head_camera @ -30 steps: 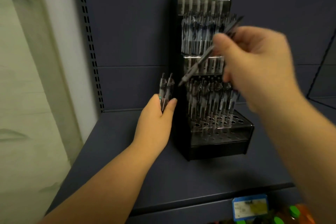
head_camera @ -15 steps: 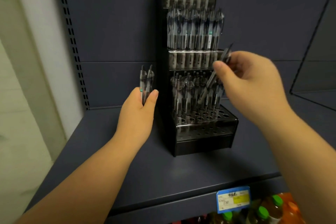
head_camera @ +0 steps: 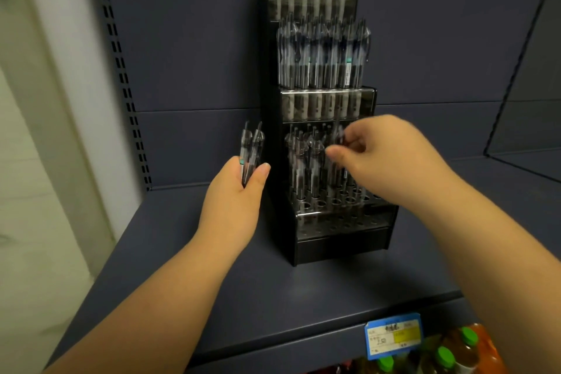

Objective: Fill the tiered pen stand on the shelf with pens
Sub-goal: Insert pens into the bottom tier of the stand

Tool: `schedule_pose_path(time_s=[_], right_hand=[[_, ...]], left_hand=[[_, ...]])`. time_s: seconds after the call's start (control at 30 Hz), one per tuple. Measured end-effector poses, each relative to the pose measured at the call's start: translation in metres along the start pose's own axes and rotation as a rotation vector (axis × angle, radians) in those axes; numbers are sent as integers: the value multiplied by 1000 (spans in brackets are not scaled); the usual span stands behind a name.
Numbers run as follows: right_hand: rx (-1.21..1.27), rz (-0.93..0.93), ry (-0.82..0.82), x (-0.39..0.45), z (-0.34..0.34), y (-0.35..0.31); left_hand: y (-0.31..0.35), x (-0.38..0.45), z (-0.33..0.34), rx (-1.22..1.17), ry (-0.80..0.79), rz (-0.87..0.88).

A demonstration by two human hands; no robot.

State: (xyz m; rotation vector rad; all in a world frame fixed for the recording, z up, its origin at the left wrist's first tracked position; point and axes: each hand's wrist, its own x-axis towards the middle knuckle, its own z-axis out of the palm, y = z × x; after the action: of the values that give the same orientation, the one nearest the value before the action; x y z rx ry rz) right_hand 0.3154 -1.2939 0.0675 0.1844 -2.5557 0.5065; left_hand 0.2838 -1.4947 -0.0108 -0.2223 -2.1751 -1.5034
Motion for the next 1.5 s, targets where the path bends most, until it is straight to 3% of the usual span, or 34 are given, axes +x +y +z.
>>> schedule_pose_path(time_s=[0.5,0.7,0.8,0.9,1.17,1.5], right_hand=[[-4,44,-65,-10,13,4],[121,82,-72,-15,10,8],[351,116,109,-22,1,8],[369,35,234,-27,0,-11],[392,-82,74,-22,33,-64],[601,-72,-33,-10,35,-70]], left_hand=[[1,-2,1,-14,-20,7],[3,-5,1,-38,-14,-12],[3,-6,1,-88,-16,-29],[5,-5,1,-140,-17,-16],[15,-10,-3,-166,-4,81],[12,-9,-3,-178,-40,140]])
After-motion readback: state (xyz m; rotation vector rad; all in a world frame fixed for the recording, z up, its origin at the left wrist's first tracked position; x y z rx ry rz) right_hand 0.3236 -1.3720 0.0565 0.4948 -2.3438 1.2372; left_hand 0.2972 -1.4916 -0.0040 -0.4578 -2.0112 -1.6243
